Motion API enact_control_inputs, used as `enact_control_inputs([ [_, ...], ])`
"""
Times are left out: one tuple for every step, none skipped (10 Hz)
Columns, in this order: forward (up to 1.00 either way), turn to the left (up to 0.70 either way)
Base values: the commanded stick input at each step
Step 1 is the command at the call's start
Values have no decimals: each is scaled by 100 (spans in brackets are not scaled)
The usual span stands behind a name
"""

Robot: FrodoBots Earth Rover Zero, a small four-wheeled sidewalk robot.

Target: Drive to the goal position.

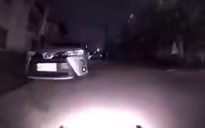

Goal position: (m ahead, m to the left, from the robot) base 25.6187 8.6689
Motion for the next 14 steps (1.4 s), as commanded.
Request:
enact_control_inputs([
  [70,0],
  [70,-14],
  [70,-32],
  [70,-32],
  [70,-26],
  [70,-12],
  [70,0],
  [70,2],
  [70,0],
  [70,0],
  [70,0],
  [70,0],
  [70,0],
  [70,0],
])
